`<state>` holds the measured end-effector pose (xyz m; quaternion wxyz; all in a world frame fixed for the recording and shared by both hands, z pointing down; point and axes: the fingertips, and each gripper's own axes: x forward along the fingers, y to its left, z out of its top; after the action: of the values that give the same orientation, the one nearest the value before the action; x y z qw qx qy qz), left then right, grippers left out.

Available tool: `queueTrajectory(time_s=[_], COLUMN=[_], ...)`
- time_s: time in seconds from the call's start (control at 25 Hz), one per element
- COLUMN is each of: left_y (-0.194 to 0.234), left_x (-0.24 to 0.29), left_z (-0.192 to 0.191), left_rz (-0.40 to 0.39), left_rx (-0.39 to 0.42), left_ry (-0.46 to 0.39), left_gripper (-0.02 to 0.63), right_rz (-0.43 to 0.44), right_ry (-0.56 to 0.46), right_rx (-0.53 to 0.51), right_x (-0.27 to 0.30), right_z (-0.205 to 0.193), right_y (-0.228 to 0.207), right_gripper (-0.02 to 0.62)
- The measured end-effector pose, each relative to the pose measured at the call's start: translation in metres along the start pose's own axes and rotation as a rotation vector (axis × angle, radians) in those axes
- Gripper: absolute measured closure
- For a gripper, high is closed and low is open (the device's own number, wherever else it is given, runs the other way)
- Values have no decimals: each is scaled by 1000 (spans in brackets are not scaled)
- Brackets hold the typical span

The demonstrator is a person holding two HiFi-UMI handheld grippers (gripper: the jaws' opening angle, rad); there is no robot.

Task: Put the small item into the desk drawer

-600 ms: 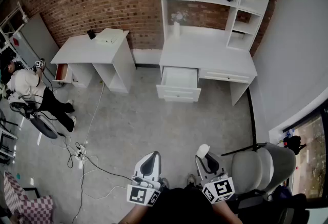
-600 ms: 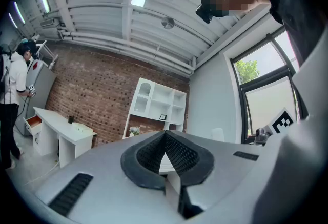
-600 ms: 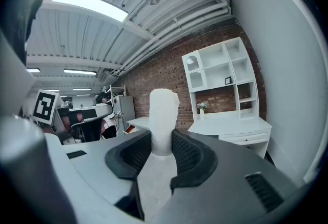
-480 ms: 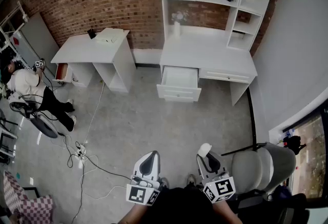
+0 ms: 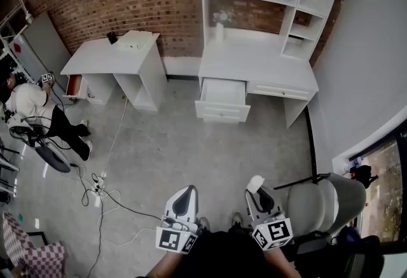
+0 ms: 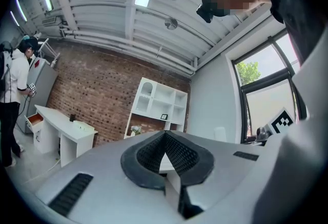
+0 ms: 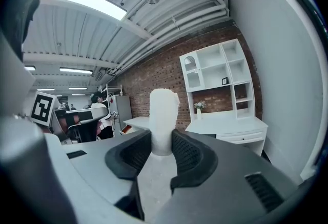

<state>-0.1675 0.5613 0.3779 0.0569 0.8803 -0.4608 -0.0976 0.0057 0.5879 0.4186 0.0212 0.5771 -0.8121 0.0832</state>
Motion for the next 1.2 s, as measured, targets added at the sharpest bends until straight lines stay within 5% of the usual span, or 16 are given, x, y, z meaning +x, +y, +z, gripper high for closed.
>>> queueTrajectory(time_s=[0.68, 1.2], left_y=[73, 94], left_x=[-31, 70], left_z=[-16, -33], left_rz=[-28, 38], left_rx=[-68, -59], left_ry=[74, 83], left_gripper=[583, 583], right_rz=[-30, 13], right_ry=[47, 48], right_rx=[15, 27], right_x=[29, 112], right_z=[-12, -13], right_y=[65, -14], right_gripper=[454, 454])
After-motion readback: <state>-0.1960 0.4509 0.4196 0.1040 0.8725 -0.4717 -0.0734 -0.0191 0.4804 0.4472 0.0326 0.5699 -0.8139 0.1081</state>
